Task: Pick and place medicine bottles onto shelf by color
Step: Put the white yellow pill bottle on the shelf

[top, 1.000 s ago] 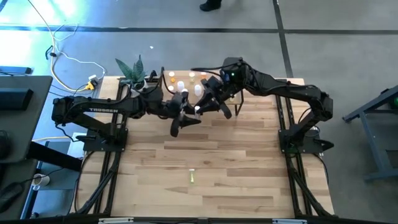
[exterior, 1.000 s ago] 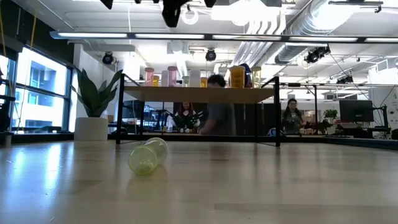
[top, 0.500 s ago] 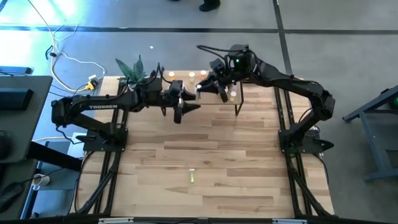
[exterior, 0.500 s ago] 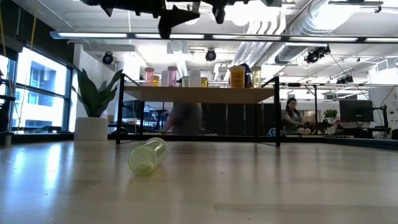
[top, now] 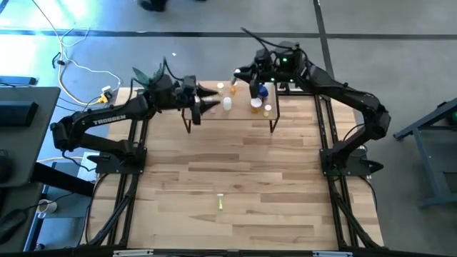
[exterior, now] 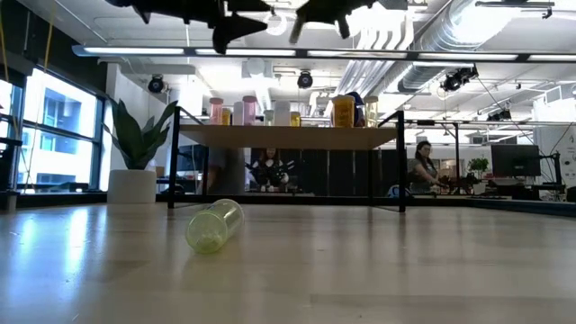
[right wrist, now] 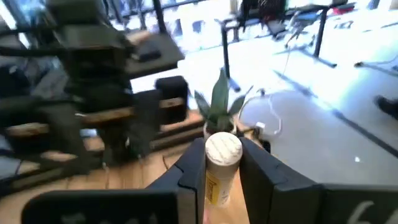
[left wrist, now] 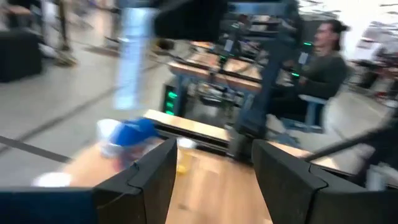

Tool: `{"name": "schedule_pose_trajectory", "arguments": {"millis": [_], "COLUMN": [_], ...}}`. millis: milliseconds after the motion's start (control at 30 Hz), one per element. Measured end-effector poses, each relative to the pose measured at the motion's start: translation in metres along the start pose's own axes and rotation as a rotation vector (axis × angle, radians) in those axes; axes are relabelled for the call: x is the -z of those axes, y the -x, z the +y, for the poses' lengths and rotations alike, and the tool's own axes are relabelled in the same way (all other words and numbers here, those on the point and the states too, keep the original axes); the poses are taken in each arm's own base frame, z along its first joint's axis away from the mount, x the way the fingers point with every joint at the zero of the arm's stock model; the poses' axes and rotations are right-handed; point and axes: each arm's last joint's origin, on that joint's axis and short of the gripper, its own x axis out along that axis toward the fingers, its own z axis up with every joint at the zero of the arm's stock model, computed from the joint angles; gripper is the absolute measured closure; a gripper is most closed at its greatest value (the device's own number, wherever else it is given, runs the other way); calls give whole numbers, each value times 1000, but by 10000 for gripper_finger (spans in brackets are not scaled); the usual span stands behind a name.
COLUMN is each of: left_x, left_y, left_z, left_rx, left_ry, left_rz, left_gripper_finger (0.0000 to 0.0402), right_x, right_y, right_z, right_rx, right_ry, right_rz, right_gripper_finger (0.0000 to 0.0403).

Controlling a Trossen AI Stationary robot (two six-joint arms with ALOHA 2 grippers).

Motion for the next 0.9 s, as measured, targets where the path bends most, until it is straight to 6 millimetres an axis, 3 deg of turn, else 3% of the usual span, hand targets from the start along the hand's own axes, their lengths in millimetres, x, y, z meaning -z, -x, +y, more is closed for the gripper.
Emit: {"name": "schedule_pose_trajectory", "arguments": {"millis": [233, 433, 633, 900], "left_x": [-15, -25, -26, -19], "left_y": [20, 35, 40, 41], "left_z": [13, 22, 26, 30], "left_rx": [-76, -140, -163, -185], "left_ry": [-100, -146, -144, -176], "left_rz": [-59, -104, -103, -26], "left_gripper_finger": [203, 202, 202, 202], "right_x": [-11, -13, -3, 20], "right_y": [22, 37, 31, -1], "right_z": [4, 21, 27, 33], "right_rx": [111, 223, 291, 272], "right_ry": [-39, 3, -3, -76], "right_rz": [-44, -21, 68, 178], "right_gripper_finger": [347, 347, 347, 347]}}
